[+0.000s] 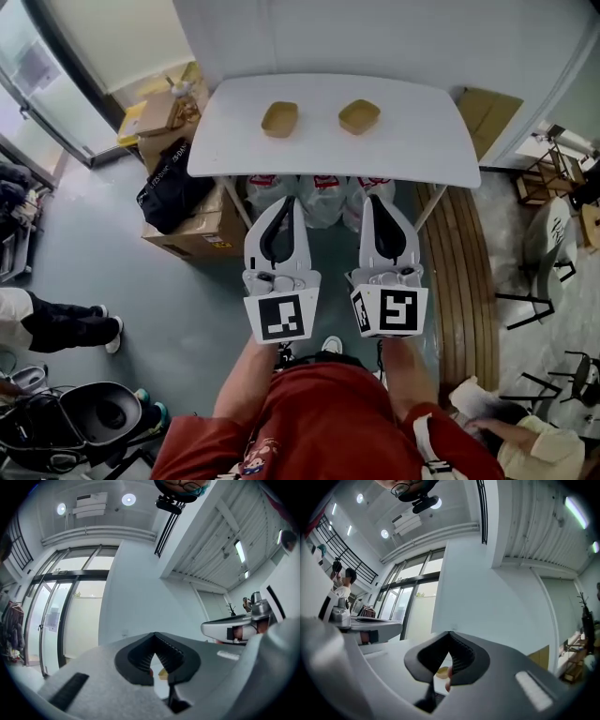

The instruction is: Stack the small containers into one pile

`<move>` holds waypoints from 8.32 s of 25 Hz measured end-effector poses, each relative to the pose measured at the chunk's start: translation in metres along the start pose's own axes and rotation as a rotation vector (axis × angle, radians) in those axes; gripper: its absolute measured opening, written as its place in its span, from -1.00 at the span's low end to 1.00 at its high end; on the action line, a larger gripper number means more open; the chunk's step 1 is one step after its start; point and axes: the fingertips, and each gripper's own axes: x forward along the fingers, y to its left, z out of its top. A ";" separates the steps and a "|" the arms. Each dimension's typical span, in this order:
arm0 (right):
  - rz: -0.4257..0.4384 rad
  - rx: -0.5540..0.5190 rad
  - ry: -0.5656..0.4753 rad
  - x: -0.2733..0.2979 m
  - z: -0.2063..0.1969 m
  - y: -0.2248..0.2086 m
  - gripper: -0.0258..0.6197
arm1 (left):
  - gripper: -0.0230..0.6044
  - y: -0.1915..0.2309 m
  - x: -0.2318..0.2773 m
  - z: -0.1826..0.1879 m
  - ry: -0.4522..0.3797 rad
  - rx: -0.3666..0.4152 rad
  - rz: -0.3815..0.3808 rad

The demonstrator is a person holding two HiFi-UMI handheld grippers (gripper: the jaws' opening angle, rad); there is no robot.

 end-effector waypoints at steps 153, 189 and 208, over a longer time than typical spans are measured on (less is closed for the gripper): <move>0.874 -0.361 0.937 0.586 -0.486 0.002 -0.52 | -0.26 0.212 0.340 -0.507 0.966 -0.541 0.590; 0.774 -0.343 0.864 0.592 -0.469 -0.010 -0.83 | -0.67 0.237 0.351 -0.509 0.921 -0.584 0.649; 0.337 -0.169 0.523 0.600 -0.350 -0.086 -0.84 | -0.75 0.241 0.436 -0.408 0.633 -0.243 0.451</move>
